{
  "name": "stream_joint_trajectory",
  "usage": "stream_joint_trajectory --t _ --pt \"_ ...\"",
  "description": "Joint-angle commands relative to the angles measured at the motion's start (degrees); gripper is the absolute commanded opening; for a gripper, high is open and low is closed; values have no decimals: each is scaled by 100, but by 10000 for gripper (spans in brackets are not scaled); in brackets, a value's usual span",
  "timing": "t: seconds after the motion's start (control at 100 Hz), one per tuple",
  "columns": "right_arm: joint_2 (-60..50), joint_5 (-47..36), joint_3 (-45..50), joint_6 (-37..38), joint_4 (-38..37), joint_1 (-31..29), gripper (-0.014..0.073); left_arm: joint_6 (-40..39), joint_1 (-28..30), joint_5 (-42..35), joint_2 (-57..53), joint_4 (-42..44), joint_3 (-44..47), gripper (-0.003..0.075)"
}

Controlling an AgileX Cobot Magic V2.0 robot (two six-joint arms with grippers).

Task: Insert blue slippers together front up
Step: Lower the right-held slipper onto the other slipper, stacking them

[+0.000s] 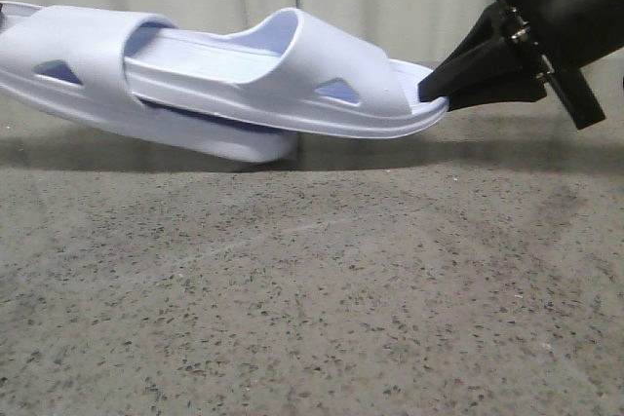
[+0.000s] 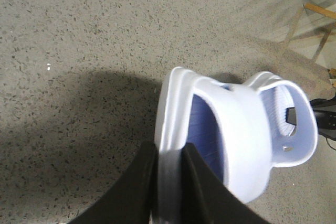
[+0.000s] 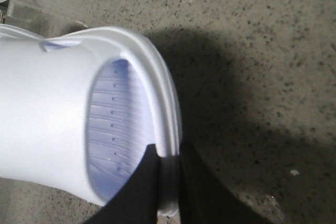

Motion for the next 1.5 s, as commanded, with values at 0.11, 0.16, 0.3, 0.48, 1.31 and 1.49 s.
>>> stream_joint_trajectory --t 0.11,0.16,0.3,0.48,1.31,1.49 --pt "109 362 -615 -189 359 422 -90 3 -9 488 -236 -547 -173 16" --pt "180 388 -744 -189 359 533 -90 3 -9 488 -236 -547 -173 16" --pt "398 441 -1060 -189 359 839 -90 3 -17 488 -236 -547 -173 16" --pt "577 401 -1403 -189 359 1158 -90 3 -17 488 -236 -547 -173 16" --pt "257 930 -1471 -94 -109 338 -90 50 -291 155 -236 -63 -173 16" --pt "257 892 -1471 78 -348 338 -90 50 -685 -323 -213 538 -173 16"
